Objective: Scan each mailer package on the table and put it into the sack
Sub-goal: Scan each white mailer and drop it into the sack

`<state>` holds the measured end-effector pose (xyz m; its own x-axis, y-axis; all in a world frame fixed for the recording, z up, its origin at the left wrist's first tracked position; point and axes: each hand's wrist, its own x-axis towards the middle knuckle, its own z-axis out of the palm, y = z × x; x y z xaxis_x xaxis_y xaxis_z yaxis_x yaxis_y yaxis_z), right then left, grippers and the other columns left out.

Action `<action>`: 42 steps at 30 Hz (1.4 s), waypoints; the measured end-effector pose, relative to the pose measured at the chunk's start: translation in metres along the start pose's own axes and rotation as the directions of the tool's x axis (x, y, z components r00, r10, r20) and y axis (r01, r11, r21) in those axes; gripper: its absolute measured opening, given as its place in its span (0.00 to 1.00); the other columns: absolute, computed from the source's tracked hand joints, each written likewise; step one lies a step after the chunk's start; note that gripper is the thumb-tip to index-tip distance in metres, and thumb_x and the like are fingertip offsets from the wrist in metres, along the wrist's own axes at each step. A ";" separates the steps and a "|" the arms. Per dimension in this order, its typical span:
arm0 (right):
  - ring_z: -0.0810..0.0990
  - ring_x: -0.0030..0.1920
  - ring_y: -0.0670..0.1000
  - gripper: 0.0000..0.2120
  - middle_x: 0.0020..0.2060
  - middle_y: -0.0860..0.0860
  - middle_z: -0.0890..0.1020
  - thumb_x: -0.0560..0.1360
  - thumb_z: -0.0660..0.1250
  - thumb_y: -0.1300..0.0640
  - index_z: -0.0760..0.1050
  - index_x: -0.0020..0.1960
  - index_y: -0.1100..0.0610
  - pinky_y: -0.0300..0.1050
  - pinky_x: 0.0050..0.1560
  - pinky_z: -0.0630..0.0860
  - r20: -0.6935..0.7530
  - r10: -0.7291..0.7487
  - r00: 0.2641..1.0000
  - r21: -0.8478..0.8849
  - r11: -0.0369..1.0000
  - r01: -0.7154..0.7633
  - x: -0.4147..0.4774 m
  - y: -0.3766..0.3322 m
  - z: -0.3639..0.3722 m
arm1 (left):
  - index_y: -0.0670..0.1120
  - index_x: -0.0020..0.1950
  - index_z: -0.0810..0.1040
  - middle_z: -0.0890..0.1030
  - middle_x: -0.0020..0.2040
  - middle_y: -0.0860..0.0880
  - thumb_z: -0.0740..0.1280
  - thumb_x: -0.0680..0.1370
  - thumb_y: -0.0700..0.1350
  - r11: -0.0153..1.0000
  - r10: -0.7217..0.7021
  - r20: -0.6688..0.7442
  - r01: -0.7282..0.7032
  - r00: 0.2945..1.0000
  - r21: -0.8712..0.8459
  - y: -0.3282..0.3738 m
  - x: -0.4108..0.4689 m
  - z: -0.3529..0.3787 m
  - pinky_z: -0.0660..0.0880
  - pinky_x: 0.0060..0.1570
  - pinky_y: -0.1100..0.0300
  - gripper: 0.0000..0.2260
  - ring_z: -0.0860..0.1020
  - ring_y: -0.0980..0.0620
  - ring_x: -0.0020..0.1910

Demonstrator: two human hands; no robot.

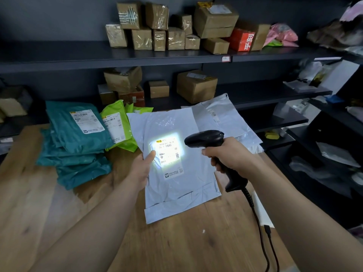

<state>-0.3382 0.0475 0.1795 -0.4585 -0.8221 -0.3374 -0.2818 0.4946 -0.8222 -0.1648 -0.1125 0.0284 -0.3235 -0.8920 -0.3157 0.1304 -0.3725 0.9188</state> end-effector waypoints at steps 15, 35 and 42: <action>0.74 0.24 0.48 0.06 0.27 0.52 0.78 0.74 0.71 0.57 0.77 0.42 0.59 0.41 0.30 0.74 -0.031 0.034 0.999 0.010 0.999 -0.034 -0.011 -0.006 0.017 | 0.41 0.63 0.75 0.81 0.56 0.43 0.63 0.81 0.44 1.000 -0.024 0.030 0.023 0.999 0.017 0.004 -0.010 -0.014 0.77 0.54 0.49 0.12 0.81 0.46 0.49; 0.77 0.31 0.51 0.04 0.37 0.55 0.80 0.75 0.69 0.59 0.78 0.47 0.61 0.46 0.36 0.75 -0.117 0.094 0.989 0.340 0.939 -0.049 -0.025 -0.007 0.052 | 0.40 0.61 0.76 0.81 0.57 0.43 0.64 0.80 0.43 0.996 -0.067 0.047 0.070 0.997 -0.055 0.036 -0.027 -0.060 0.75 0.56 0.50 0.12 0.81 0.48 0.50; 0.81 0.48 0.54 0.10 0.46 0.54 0.82 0.73 0.72 0.53 0.81 0.49 0.58 0.51 0.51 0.79 0.118 0.023 0.993 0.336 0.940 -0.062 -0.002 -0.001 0.106 | 0.38 0.64 0.75 0.81 0.58 0.42 0.64 0.80 0.43 0.996 -0.007 -0.133 -0.004 0.991 -0.088 0.063 -0.082 -0.142 0.78 0.51 0.54 0.14 0.80 0.46 0.56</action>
<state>-0.2476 0.0182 0.1322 -0.3620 -0.8381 -0.4080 0.0468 0.4208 -0.9059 0.0027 -0.0994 0.0789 -0.1970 -0.9154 -0.3510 0.2134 -0.3895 0.8960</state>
